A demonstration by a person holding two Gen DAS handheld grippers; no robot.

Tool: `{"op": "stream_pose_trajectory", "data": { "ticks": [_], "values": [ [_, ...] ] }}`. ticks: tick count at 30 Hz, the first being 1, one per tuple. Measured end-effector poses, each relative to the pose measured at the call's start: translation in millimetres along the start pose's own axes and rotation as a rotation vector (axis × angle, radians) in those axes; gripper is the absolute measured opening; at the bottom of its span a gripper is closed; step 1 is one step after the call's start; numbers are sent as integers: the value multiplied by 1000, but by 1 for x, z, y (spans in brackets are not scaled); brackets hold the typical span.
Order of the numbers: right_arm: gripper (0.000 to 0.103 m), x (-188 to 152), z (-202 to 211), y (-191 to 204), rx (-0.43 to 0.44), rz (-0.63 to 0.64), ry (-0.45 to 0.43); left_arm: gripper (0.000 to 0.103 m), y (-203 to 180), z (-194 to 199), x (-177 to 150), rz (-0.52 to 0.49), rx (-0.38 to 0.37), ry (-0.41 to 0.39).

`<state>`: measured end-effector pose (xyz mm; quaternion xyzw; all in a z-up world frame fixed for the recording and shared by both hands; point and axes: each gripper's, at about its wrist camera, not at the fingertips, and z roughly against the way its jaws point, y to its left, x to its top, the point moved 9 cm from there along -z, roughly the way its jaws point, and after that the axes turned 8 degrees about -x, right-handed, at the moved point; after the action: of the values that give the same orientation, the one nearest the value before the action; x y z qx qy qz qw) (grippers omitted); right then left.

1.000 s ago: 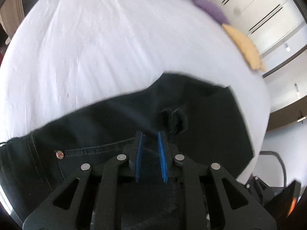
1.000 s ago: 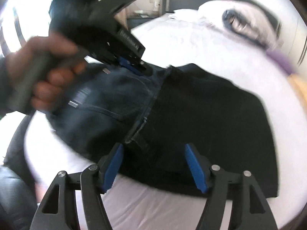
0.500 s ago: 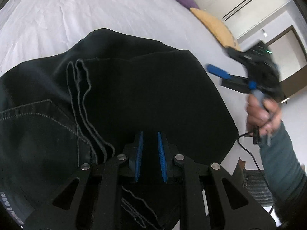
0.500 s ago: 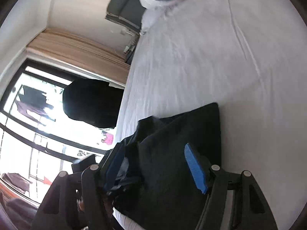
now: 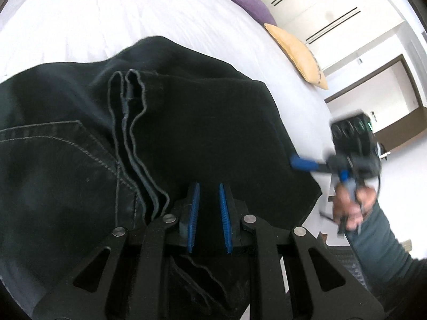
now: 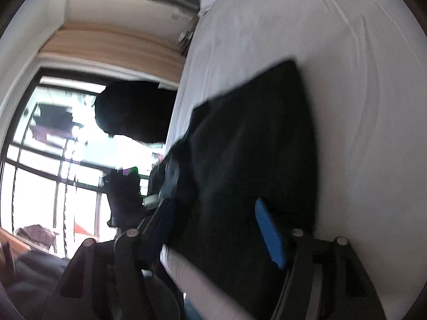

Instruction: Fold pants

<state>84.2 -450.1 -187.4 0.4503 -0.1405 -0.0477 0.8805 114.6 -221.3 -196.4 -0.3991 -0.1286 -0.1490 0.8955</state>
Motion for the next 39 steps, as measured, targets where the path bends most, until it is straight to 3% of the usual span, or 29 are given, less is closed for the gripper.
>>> {"op": "stream_pose_trajectory", "data": {
  "ticks": [4, 10, 12, 13, 14, 15, 18, 22, 27, 36, 37, 39],
  "values": [
    [73, -47, 13, 13, -25, 15, -16, 15, 7, 36, -11, 4, 45, -56],
    [81, -59, 30, 71, 130, 16, -225, 16, 26, 126, -57, 72, 130, -247],
    [81, -52, 19, 80, 152, -9, -268, 31, 40, 163, -78, 127, 158, -332],
    [81, -45, 13, 80, 155, -27, -284, 65, 49, 181, -90, 175, 170, -381],
    [81, -39, 7, 79, 155, -52, -296, 91, 57, 199, -100, 226, 169, -434],
    [81, -32, -3, 79, 163, -81, -296, 94, 67, 219, -111, 284, 162, -508],
    [81, -15, -28, 88, 168, -124, -296, 94, 94, 249, -130, 398, 164, -553],
    [81, -6, -49, 109, 186, -109, -274, 94, 124, 250, -143, 543, 106, -574],
    [81, -14, -52, 122, 188, -91, -253, 94, 150, 254, -135, 597, 72, -657],
    [80, -21, -49, 118, 174, -95, -241, 92, 179, 245, -128, 685, -5, -731],
    [80, -21, -50, 118, 172, -94, -238, 89, 181, 246, -128, 696, -14, -734],
    [80, -21, -54, 117, 162, -90, -226, 65, 187, 246, -127, 720, -28, -730]
  ]
}}
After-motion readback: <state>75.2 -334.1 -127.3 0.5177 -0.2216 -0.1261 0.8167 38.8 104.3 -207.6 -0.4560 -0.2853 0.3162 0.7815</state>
